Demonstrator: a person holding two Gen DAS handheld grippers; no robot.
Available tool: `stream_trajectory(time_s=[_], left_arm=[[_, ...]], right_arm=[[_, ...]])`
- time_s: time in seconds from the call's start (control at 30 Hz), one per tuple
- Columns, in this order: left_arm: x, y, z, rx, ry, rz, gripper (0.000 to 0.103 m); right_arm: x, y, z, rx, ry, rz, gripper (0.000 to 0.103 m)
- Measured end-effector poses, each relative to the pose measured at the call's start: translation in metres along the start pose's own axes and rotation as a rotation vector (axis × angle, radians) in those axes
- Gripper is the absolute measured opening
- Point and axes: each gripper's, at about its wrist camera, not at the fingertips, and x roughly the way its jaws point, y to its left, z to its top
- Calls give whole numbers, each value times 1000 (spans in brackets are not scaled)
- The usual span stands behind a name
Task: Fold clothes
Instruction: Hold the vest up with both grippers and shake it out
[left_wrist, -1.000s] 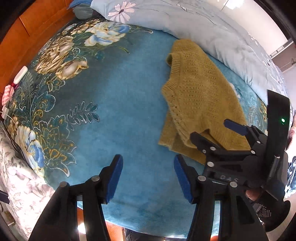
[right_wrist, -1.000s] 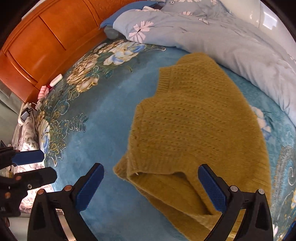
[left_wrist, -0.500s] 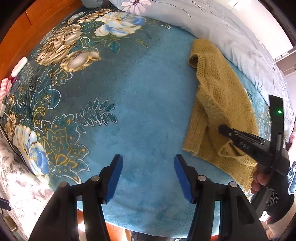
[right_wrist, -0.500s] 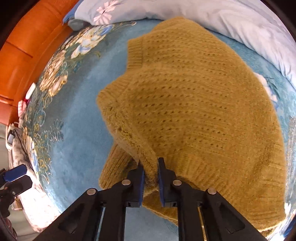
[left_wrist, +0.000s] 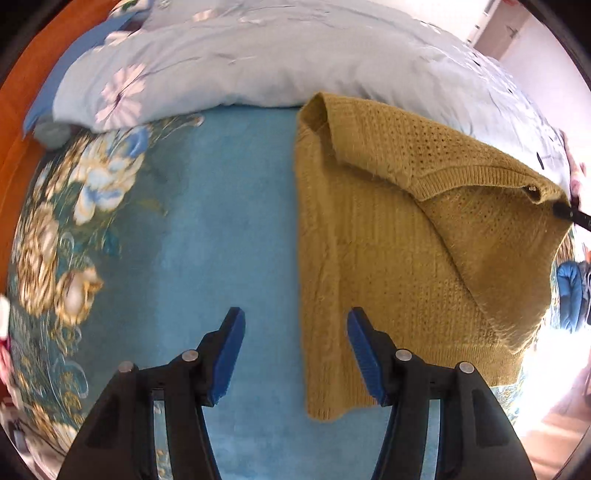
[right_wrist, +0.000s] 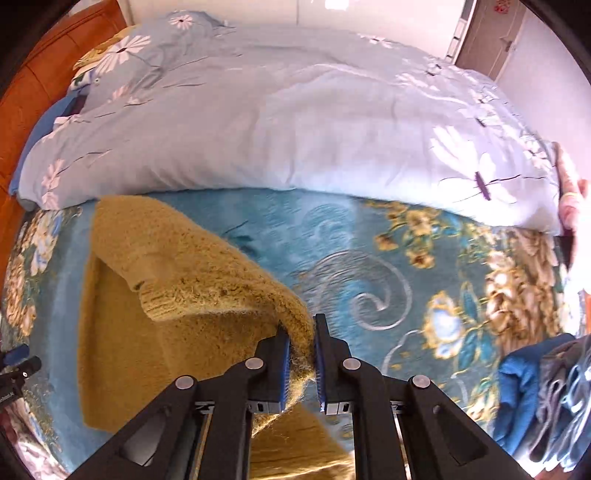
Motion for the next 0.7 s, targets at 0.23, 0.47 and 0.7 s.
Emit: stream_trajectory(time_s=[0.23,0.47,0.7], left_arm=[[46,-71,51,432,-91,118,60],[107,-131,76,851,-168,274,60],[144,-153,96,1020,-220,344,60]], right_arm=[[4,-45,20,29,-26,-30,12],[23,-47,27,-4,-31,-9,12],[47,-67,39,60,-36,34,12]])
